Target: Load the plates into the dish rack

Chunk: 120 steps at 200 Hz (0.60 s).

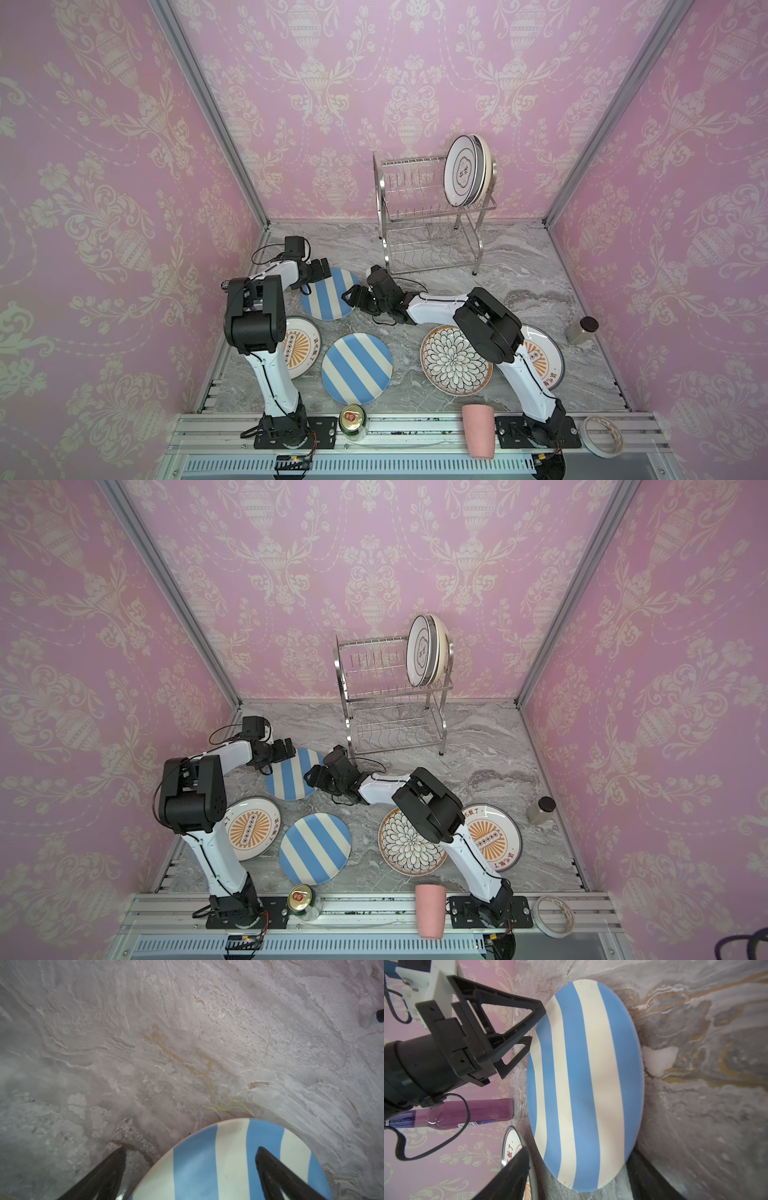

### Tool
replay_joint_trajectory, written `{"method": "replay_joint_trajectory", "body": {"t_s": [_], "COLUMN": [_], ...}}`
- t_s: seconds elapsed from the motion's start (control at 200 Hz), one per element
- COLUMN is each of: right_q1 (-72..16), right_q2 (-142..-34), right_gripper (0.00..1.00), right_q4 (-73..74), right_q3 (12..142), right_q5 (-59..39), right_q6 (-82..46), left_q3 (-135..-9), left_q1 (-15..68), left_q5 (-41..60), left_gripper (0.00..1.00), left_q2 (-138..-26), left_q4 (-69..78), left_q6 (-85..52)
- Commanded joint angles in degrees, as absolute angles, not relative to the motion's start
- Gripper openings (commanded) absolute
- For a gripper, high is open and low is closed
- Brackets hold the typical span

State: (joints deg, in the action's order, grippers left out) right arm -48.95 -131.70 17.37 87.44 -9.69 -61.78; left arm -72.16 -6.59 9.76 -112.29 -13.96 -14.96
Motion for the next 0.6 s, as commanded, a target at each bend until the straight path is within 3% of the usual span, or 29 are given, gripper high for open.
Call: {"method": "replay_joint_trajectory", "body": {"t_s": [0.0, 0.26, 0.595], "right_q1": [-49.1, -49.1, -49.2], "right_q2": [-134.5, -135.1, -133.4], "right_gripper": [0.75, 0.71, 0.58], "right_q4": [15.8, 16.8, 25.6], "right_q3": [88.3, 89.6, 86.8], "right_q5": [-9.9, -10.1, -9.3], "right_q6": [-63.0, -63.0, -65.4], "left_q3": [-73.7, -73.9, -70.5], "left_q1": [-7.0, -7.0, -7.0], "left_q5": [9.0, 11.7, 18.2], "left_gripper": [0.99, 0.99, 0.99], "left_q2": [-113.8, -114.9, -112.8], "left_q4": [-15.9, -17.7, -16.7], "left_q6": [-12.7, -12.7, -15.6]}}
